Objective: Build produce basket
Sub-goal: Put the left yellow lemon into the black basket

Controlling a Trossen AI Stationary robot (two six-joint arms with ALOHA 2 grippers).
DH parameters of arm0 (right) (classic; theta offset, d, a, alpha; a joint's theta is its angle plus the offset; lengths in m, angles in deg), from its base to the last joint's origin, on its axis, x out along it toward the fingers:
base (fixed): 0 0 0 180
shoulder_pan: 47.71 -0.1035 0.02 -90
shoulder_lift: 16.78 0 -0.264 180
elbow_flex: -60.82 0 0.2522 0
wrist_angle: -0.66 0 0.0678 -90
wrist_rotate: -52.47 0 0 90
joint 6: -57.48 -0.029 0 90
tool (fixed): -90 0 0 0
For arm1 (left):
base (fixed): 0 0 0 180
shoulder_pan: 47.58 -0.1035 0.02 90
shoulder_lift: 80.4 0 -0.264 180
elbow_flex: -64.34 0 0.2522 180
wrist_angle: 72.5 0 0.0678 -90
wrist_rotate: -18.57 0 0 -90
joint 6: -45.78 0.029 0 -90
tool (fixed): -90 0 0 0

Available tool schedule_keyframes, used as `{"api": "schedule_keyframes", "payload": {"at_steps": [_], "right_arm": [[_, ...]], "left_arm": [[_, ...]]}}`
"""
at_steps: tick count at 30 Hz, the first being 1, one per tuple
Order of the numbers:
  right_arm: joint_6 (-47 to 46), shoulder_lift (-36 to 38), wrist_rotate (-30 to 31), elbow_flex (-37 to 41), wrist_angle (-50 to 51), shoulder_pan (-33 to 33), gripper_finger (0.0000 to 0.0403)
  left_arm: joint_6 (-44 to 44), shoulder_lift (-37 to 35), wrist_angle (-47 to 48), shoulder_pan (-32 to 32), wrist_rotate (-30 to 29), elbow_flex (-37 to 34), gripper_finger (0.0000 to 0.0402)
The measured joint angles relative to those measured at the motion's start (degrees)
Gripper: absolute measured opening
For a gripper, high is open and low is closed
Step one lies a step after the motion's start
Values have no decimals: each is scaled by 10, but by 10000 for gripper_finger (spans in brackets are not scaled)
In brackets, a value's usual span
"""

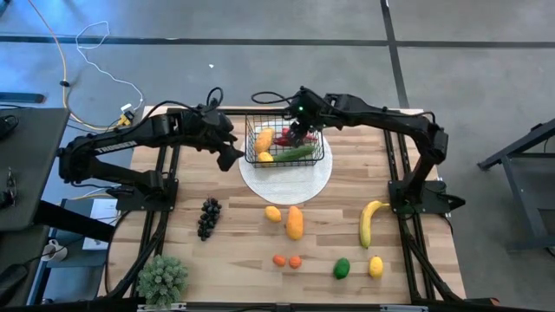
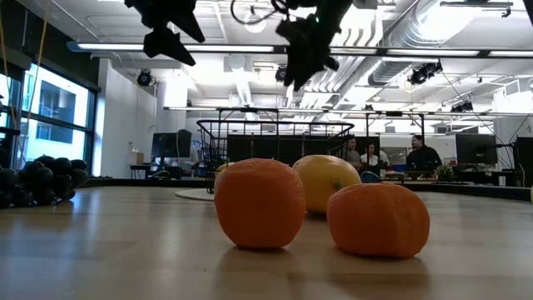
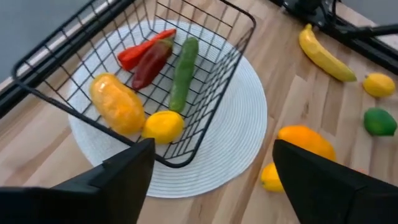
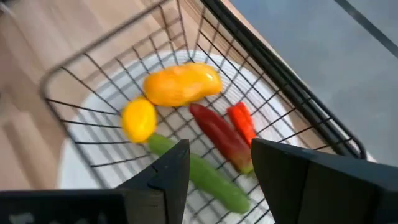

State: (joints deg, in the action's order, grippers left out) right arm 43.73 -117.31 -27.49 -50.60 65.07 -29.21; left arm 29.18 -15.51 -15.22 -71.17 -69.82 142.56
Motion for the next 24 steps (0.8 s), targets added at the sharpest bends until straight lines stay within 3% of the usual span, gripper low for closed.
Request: {"api": "schedule_keyframes", "payload": {"at_steps": [8,14,24], "right_arm": [[-97,0,76,-53,61,-71,154],[-165,6,135,-75,121,-116,154],[-314,20,270,-102,251,-176,154]], "left_arm": [[63,0,-18,10,27,0,361],[30,2,-13,21,27,0,360],[156,59,-21,89,41,0,361]]}}
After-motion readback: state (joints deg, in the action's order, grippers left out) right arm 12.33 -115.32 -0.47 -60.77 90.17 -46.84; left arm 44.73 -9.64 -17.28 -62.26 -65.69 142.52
